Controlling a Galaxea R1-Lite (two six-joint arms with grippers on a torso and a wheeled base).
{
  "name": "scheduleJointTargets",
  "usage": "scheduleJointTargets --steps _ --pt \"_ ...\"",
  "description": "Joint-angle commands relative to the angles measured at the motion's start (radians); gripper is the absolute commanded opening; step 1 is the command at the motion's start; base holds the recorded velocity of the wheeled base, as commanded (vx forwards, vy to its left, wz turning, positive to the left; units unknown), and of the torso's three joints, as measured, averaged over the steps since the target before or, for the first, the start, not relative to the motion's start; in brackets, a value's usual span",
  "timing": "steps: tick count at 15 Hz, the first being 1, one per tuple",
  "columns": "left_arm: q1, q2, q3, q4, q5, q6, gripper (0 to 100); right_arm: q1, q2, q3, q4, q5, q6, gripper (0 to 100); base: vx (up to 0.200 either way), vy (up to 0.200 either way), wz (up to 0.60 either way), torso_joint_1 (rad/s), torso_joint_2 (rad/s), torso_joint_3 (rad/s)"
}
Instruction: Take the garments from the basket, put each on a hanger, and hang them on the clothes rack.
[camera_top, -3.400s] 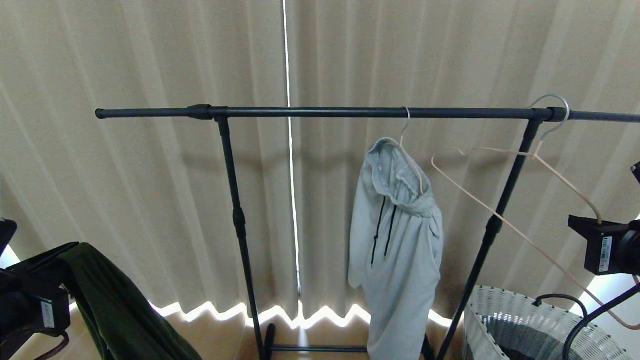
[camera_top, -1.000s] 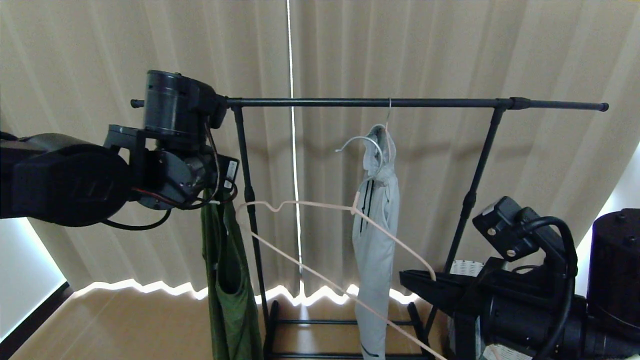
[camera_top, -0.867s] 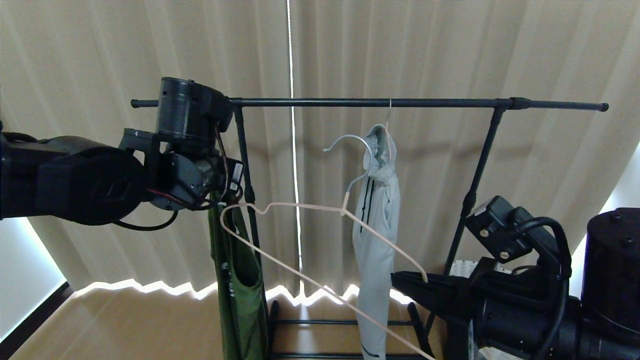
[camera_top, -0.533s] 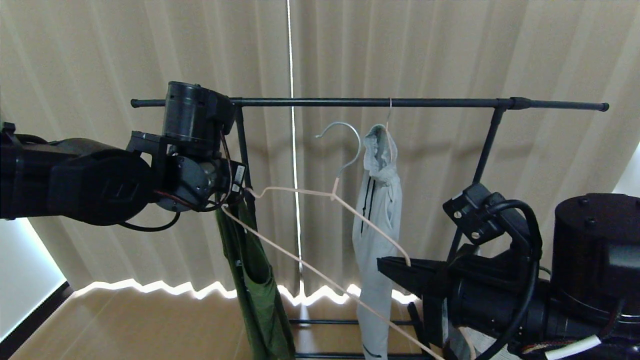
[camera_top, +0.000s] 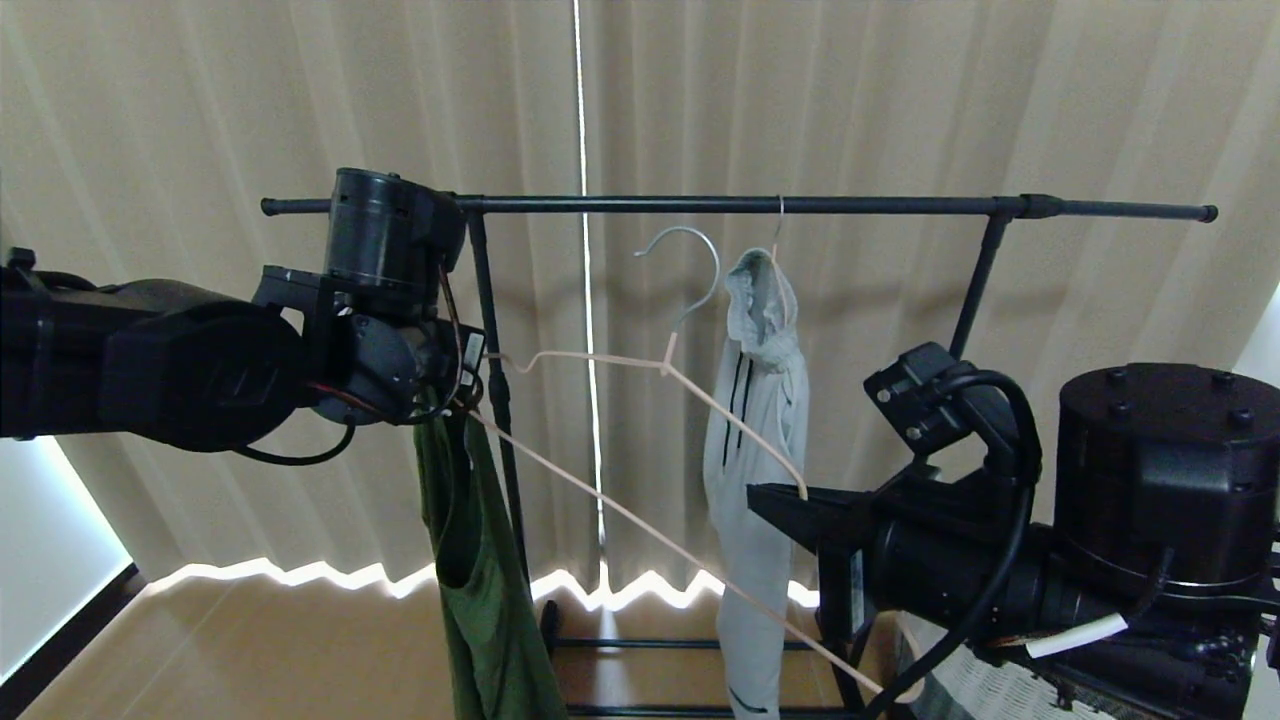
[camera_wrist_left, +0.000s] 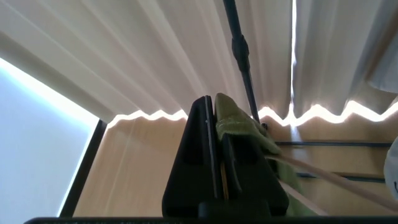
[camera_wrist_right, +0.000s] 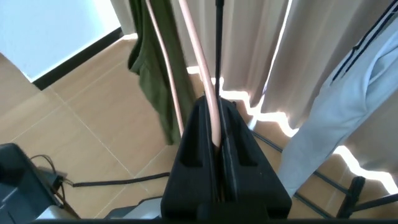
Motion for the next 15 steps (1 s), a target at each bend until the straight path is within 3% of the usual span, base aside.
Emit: scheduleJointTargets --steps 1,11,14,15 --pt "-0.003 -0.007 0.003 0.0 0.001 0.0 0 -0.007 0.019 -0.016 0.0 0.0 0.0 0 0.0 0.0 0.0 0.0 0.0 0.0" --pt "-0.094 -0.114 0.063 0.004 0.024 -0.011 0 -0.004 0.146 -0.066 -0.094 0.0 -0.001 0 0.0 0.0 0.0 0.0 0.0 0.0" --pt "-0.104 -0.151 0.092 0.003 0.014 0.037 0 0.001 0.16 -0.059 -0.094 0.001 -0.001 0 0.0 0.0 0.0 0.0 0.0 0.0" --pt "-0.071 -0.151 0.09 0.0 0.014 0.069 0 -0.001 0.137 -0.051 -0.092 0.003 -0.003 0 0.0 0.0 0.0 0.0 0.0 0.0"
